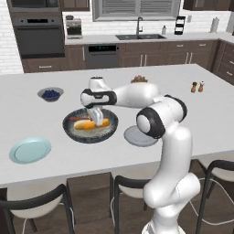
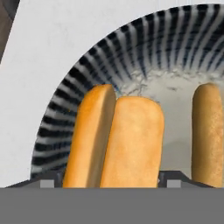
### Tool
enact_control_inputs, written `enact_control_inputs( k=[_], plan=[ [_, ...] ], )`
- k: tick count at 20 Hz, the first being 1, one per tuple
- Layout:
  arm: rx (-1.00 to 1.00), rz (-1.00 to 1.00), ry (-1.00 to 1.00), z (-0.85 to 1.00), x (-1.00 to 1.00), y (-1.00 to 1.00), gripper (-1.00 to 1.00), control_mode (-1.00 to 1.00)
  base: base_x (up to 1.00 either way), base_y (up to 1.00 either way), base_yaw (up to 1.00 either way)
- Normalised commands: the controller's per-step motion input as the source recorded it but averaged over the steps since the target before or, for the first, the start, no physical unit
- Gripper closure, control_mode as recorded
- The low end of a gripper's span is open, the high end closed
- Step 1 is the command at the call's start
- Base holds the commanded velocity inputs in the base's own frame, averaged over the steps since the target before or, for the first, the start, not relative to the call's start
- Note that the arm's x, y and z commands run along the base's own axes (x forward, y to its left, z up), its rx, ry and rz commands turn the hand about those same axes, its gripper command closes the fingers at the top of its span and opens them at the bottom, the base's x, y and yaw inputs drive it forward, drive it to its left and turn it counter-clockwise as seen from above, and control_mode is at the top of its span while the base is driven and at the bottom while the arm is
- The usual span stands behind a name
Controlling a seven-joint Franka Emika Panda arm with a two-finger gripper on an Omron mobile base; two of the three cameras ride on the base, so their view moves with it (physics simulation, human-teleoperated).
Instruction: Place one bun and one sausage from the bowl on each plate.
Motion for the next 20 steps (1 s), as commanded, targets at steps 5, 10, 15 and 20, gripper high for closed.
enact_control_inputs(
  k=[5, 10, 15, 20],
  plan=[
    [0.0, 0.0, 0.0, 0.51, -0.46, -0.7, 1.0, -1.0, 0.0, 0.0, 0.0],
    [-0.01, -0.04, -0.02, 0.36, -0.63, -0.72, 1.0, -1.0, 0.0, 0.0, 0.0],
    [-0.05, -0.25, -0.12, 0.19, -0.48, -0.62, 1.0, -1.0, 0.0, 0.0, 0.0],
    [-0.01, -0.44, 0.0, 0.03, -0.02, -0.78, 1.0, -1.0, 0.0, 0.0, 0.0]
  ],
)
